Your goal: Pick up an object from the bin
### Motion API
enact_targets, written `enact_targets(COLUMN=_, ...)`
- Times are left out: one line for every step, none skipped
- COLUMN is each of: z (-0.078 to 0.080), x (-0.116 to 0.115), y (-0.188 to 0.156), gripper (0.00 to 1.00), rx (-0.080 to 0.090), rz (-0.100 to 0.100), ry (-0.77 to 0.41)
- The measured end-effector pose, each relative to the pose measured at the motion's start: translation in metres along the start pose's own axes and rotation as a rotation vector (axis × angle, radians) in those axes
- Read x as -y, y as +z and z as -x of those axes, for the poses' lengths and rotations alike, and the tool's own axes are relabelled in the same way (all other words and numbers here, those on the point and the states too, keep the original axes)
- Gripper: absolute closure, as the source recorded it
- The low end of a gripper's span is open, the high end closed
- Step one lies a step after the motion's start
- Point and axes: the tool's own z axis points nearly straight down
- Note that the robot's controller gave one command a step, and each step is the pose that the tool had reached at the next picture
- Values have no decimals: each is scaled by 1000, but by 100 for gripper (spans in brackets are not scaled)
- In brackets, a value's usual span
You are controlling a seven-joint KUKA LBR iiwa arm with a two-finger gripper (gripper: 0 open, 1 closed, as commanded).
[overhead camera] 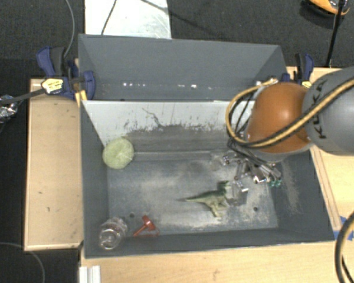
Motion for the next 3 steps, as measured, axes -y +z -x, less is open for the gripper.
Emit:
enact_targets(z=-7, x=-6, y=23, gripper=0, rx=-4, rz=2, ry=-27)
enact_targets(z=-10, x=-9, y=32, gripper=100, rx=-1, rz=0, ry=-15)
enact_targets(z=-10, x=-9, y=32, gripper=100, rx=-1, rz=0, ry=-15)
